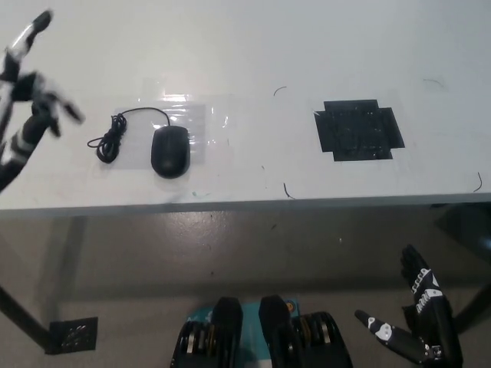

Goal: The robot uses left hand to click on the left button of the black mouse, which is placed on the left area of the table

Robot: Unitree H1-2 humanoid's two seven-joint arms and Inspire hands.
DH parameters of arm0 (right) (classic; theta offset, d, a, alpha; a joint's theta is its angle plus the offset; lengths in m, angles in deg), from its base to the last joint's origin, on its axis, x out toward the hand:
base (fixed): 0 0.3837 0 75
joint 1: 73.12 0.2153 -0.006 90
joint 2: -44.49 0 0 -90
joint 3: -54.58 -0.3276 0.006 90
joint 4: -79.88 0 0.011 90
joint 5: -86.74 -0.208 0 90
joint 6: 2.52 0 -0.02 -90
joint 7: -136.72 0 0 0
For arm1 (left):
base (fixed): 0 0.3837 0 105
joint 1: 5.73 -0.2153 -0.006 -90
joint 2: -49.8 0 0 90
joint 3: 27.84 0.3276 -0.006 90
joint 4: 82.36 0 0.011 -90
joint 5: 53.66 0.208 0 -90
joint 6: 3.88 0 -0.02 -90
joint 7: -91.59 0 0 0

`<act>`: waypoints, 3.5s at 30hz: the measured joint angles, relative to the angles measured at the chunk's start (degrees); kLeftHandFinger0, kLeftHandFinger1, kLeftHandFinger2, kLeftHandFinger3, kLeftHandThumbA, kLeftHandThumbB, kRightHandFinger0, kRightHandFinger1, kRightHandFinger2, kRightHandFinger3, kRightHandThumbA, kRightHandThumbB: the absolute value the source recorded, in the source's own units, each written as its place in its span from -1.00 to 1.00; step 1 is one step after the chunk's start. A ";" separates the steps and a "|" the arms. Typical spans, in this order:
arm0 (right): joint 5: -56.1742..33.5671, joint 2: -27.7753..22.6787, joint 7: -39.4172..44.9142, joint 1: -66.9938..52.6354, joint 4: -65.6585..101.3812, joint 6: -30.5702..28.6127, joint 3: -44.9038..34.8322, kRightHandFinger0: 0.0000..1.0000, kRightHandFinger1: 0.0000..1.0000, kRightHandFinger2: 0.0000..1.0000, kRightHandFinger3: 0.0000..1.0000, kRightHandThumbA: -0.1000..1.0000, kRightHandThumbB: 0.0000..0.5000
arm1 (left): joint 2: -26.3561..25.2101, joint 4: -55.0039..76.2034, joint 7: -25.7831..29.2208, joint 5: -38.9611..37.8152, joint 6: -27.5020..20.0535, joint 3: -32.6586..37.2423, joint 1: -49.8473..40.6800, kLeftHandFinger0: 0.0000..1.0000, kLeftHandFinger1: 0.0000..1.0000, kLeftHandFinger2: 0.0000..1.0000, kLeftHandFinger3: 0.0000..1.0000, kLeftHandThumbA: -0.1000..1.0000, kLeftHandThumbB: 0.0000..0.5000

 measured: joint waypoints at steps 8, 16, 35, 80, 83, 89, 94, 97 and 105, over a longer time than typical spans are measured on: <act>0.00 -0.02 0.00 -0.02 -0.04 0.03 -0.01 1.00 1.00 1.00 1.00 0.99 -0.75 | -6.49 -11.21 -9.28 0.23 8.01 9.93 12.29 -0.95 -0.24 0.49 1.00 1.00 0.30; 0.01 -0.17 0.00 0.03 -0.03 0.03 -0.04 1.00 1.00 1.00 1.00 0.95 -0.70 | -6.93 -29.37 -19.27 2.38 10.92 22.48 25.37 -1.00 -1.00 -0.40 1.00 1.00 0.16; 0.09 -1.59 0.03 1.36 0.61 0.03 -0.15 1.00 1.00 1.00 1.00 0.83 -0.80 | -8.18 -58.53 -41.10 7.73 18.31 35.57 45.40 -0.91 -0.09 0.59 1.00 1.00 0.14; 0.26 -2.00 0.41 2.50 0.97 0.74 -0.13 0.90 1.00 1.00 1.00 0.90 -0.86 | 2.56 -91.67 -51.69 12.46 19.43 34.93 55.88 -0.93 -0.37 0.22 1.00 1.00 1.00; 0.26 -2.02 0.42 2.50 0.96 0.74 -0.12 0.91 1.00 1.00 1.00 0.91 -0.84 | 3.06 -91.84 -51.68 12.66 19.26 35.25 55.88 -0.70 0.04 0.58 1.00 1.00 0.99; 0.25 -2.04 0.43 2.51 1.26 1.00 -0.09 0.92 1.00 1.00 1.00 0.89 -0.80 | 4.25 -91.87 -51.47 13.00 18.82 35.49 55.86 -1.00 -0.77 -0.13 1.00 1.00 0.99; 0.26 -2.11 0.44 2.75 1.35 1.19 -0.06 0.91 1.00 1.00 1.00 0.88 -0.81 | 6.23 -92.28 -51.27 13.49 18.78 35.69 55.84 -1.00 -1.00 -0.41 1.00 1.00 0.91; 0.25 -2.18 0.46 3.00 1.36 1.32 -0.05 0.90 1.00 1.00 1.00 0.86 -0.81 | 7.25 -92.44 -50.75 13.74 18.56 35.69 55.80 -1.00 -1.00 -0.47 1.00 1.00 0.89; 0.27 -2.31 0.47 3.27 1.36 1.39 -0.03 0.87 1.00 1.00 1.00 0.89 -0.79 | 8.48 -92.80 -49.92 14.66 18.42 35.76 55.11 -1.00 -0.65 0.00 1.00 1.00 0.92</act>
